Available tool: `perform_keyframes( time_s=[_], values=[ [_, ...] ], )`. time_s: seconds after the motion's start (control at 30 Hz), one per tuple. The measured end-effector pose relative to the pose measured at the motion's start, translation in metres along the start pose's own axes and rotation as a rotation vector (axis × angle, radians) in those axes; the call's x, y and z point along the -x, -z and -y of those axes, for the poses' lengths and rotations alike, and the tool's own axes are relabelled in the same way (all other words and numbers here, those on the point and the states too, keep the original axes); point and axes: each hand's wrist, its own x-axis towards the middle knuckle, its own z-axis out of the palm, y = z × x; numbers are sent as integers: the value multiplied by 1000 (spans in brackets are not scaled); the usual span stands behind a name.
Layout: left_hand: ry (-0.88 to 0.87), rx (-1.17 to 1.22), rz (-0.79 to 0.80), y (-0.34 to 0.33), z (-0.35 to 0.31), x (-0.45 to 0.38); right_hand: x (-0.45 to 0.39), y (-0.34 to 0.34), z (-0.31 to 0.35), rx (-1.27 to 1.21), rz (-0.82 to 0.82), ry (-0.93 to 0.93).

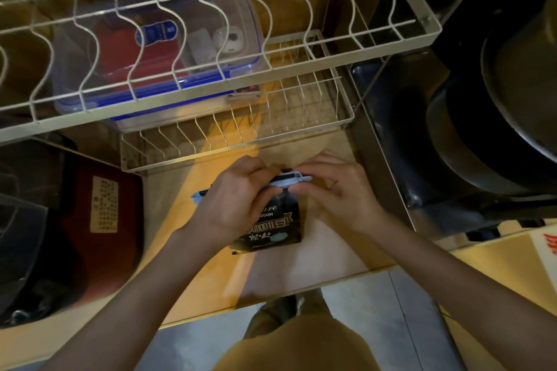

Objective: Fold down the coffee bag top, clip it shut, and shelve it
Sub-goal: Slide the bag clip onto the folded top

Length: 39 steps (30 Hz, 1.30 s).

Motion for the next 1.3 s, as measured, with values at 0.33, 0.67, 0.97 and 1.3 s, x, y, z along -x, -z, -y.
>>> perform_keyframes(
  time_s=[0.33,0.67,0.97,1.3],
  values=[
    [-44,-7,2,-2,0,-1,9,-4,-1,127,-76,61],
    [-116,-44,19,0,-1,-5,-8,17,2,512,352,160],
    [-176,-32,43,0,0,-1,-6,16,6,386,384,206],
    [-209,-69,12,-4,1,4,4,4,-4,400,246,260]
  ],
)
